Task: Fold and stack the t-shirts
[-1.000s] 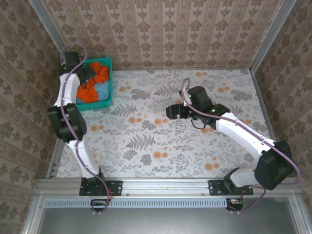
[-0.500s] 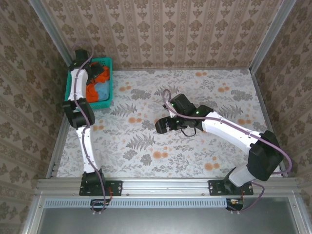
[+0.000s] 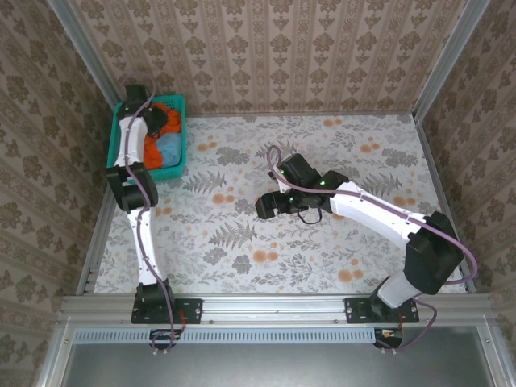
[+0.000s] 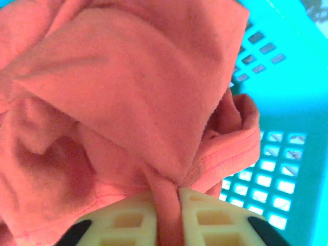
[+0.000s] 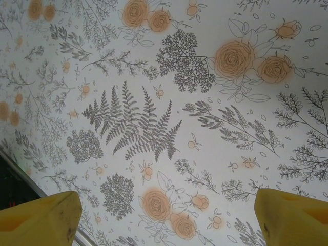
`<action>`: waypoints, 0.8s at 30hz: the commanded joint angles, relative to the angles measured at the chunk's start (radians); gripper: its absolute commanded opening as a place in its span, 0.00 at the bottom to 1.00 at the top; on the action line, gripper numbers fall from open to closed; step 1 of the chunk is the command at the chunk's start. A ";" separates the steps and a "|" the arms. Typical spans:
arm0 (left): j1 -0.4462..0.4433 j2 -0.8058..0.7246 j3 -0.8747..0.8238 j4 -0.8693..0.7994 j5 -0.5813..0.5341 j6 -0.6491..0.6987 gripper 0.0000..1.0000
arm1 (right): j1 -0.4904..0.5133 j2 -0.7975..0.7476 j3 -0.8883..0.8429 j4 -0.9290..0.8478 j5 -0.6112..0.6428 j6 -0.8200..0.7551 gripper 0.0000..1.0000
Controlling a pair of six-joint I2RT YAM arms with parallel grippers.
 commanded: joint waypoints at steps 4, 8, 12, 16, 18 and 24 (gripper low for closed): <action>-0.061 -0.371 -0.098 0.053 -0.233 0.145 0.00 | 0.006 -0.006 0.006 0.014 -0.012 0.003 0.88; -0.122 -0.558 -0.177 0.164 -0.357 0.254 0.00 | 0.006 -0.019 0.001 0.015 -0.005 -0.001 0.88; -0.190 -0.676 -0.192 0.271 -0.427 0.355 0.00 | 0.006 -0.036 -0.010 0.051 0.005 0.004 0.88; -0.259 -0.763 -0.207 0.383 -0.431 0.431 0.00 | 0.004 -0.069 -0.030 0.061 0.034 0.011 0.88; -0.288 -0.796 -0.193 0.415 -0.393 0.423 0.00 | 0.003 -0.090 -0.038 0.062 0.059 0.014 0.88; -0.434 -0.811 -0.075 0.446 -0.224 0.353 0.00 | -0.012 -0.204 -0.077 0.092 0.176 0.033 0.88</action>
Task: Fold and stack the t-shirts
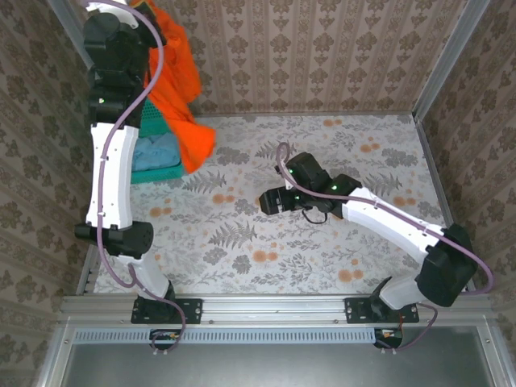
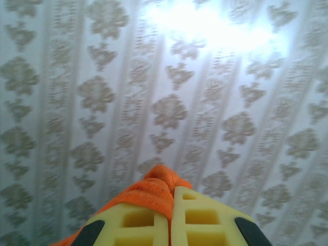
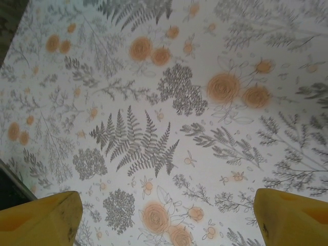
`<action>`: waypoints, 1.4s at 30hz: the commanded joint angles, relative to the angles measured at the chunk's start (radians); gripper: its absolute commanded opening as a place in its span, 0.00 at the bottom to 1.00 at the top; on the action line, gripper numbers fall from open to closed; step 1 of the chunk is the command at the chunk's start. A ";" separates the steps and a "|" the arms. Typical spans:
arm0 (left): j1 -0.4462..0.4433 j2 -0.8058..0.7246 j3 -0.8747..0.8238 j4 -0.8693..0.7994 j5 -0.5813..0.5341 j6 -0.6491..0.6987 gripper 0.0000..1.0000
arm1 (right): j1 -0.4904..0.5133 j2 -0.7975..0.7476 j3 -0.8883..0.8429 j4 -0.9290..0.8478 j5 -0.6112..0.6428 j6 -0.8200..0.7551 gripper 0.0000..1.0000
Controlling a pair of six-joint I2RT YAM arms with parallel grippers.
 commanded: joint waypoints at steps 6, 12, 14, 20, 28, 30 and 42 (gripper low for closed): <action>-0.199 0.012 -0.014 0.041 0.096 -0.307 0.00 | -0.025 -0.246 -0.099 0.069 0.287 0.048 0.92; -0.140 0.154 -0.088 -0.199 0.136 -0.603 0.31 | -0.122 -0.366 -0.150 0.069 0.331 0.082 0.94; -0.079 0.201 -0.141 -0.277 0.172 -0.649 0.65 | -0.168 -0.349 -0.132 0.027 0.305 0.083 0.94; -0.001 0.227 -0.269 -0.479 0.153 -0.554 0.98 | -0.256 -0.239 -0.078 -0.037 0.210 0.075 0.94; -0.032 0.084 -0.658 -0.409 0.130 -0.524 0.92 | -0.328 -0.014 -0.080 0.000 0.094 0.137 0.85; -0.046 0.074 -0.723 -0.419 0.131 -0.520 0.83 | -0.347 0.066 -0.078 0.014 0.061 0.156 0.81; -0.082 0.121 -0.985 -0.318 0.196 -0.526 0.75 | -0.380 0.393 -0.024 0.099 -0.142 0.194 0.61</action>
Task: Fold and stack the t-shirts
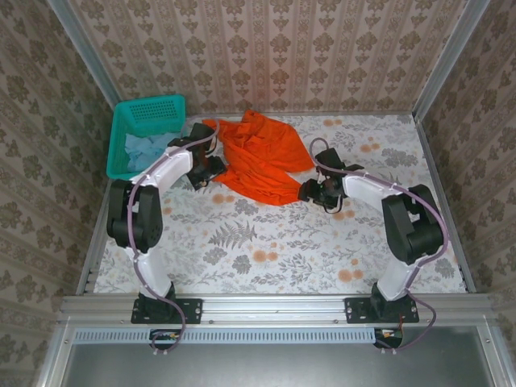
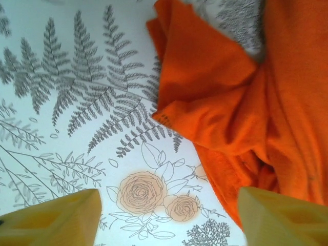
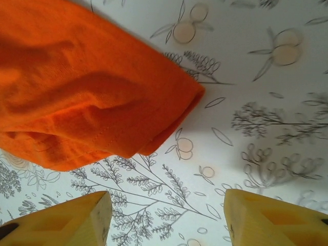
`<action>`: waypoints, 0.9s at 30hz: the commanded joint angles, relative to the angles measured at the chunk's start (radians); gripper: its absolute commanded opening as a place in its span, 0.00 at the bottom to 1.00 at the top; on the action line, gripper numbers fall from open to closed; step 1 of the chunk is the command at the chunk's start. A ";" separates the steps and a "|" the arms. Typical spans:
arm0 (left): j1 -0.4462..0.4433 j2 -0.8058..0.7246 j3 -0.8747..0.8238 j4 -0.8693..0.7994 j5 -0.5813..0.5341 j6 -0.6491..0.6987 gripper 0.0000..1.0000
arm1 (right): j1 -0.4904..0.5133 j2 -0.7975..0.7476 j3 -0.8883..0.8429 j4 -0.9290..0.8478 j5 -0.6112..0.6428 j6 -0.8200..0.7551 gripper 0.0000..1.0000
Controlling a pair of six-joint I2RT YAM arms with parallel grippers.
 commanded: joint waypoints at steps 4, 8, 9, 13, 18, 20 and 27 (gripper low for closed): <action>0.003 0.124 0.071 0.023 0.062 0.055 0.78 | -0.012 0.096 0.078 0.058 -0.067 0.022 0.60; 0.003 0.198 0.138 0.005 0.060 0.078 0.75 | -0.021 0.136 0.128 0.055 -0.047 0.028 0.58; 0.003 0.219 0.154 0.005 0.060 0.086 0.72 | -0.024 0.151 0.141 0.050 -0.044 0.029 0.56; 0.003 0.289 0.234 -0.025 0.050 0.120 0.49 | -0.037 0.205 0.179 0.027 -0.039 0.029 0.43; 0.006 0.297 0.317 -0.077 0.012 0.166 0.00 | -0.053 0.189 0.192 0.040 -0.061 0.010 0.14; 0.006 0.256 0.324 -0.081 -0.007 0.182 0.00 | -0.058 0.143 0.187 0.044 -0.069 -0.003 0.07; -0.003 0.056 0.368 -0.095 -0.022 0.213 0.00 | -0.079 -0.143 0.126 0.033 -0.094 -0.019 0.00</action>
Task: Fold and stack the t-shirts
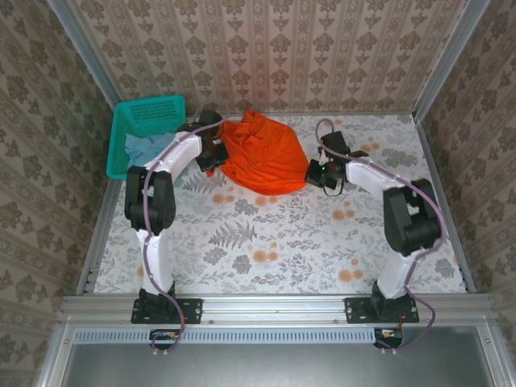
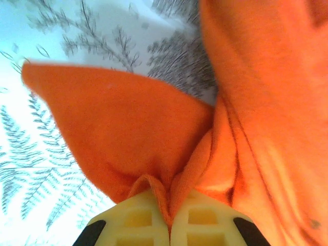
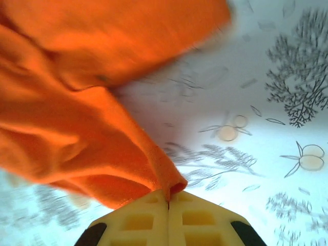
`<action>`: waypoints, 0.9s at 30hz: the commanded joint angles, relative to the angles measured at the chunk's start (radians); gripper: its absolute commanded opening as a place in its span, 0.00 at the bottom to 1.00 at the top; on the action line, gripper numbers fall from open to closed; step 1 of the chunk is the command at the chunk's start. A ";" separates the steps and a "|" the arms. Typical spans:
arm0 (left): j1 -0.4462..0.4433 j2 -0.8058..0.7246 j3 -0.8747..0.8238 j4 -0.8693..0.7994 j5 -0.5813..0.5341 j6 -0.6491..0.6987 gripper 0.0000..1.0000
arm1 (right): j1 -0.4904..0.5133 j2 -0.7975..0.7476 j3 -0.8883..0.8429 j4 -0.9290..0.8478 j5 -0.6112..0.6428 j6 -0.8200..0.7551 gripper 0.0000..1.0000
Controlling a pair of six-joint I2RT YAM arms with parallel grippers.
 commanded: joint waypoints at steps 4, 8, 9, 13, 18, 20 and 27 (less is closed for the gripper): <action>-0.022 -0.224 0.077 -0.019 -0.038 0.057 0.00 | -0.012 -0.330 -0.107 0.030 -0.039 0.003 0.00; -0.029 -0.309 0.041 -0.078 -0.098 0.068 0.05 | 0.017 -0.469 -0.207 0.063 -0.098 0.044 0.00; -0.029 -0.333 0.009 -0.089 -0.111 0.064 0.09 | 0.037 -0.488 -0.229 0.063 -0.109 0.041 0.00; -0.023 -0.456 -0.200 -0.102 -0.178 0.022 0.30 | 0.207 -0.505 -0.305 0.045 -0.146 0.018 0.00; 0.024 -0.570 -0.373 -0.081 -0.197 -0.042 0.73 | 0.387 -0.390 -0.279 0.021 -0.261 -0.034 0.13; 0.021 -0.596 -0.391 -0.070 -0.212 -0.041 0.88 | 0.383 -0.348 -0.253 -0.006 -0.249 -0.056 0.36; -0.056 -0.579 -0.411 -0.037 -0.065 -0.009 0.93 | 0.179 -0.293 -0.208 0.040 -0.046 0.076 0.67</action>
